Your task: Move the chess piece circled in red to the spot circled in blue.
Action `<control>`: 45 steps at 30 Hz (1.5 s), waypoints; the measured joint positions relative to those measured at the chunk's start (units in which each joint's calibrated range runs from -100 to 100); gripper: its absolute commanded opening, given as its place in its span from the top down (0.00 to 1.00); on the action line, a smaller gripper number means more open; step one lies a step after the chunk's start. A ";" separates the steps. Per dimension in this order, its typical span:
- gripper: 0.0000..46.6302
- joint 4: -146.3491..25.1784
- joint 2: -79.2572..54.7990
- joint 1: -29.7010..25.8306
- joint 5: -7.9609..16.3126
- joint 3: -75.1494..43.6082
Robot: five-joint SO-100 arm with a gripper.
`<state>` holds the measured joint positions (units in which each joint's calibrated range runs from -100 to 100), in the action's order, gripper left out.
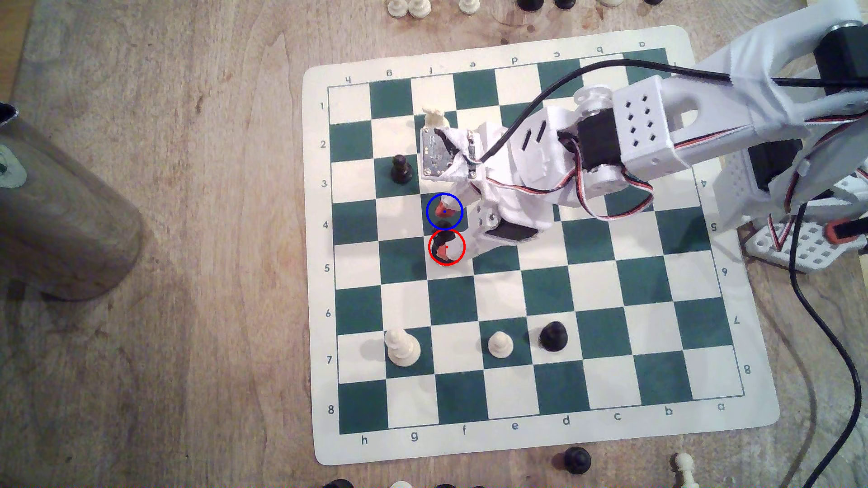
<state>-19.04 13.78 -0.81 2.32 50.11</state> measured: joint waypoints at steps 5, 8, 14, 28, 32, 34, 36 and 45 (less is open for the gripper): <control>0.74 0.80 -0.08 -0.74 0.00 0.00; 0.76 1.12 -0.92 -1.03 0.00 0.00; 0.88 1.12 -0.92 -1.03 0.00 0.00; 0.99 1.12 -0.84 -1.03 0.54 0.00; 0.99 -0.80 1.42 -1.55 0.73 0.00; 0.99 -2.87 4.19 -1.70 0.73 0.00; 0.99 -3.75 5.95 -1.70 0.73 0.00; 0.99 -3.51 7.21 2.43 0.73 0.00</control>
<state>-22.55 20.99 1.62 3.05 50.11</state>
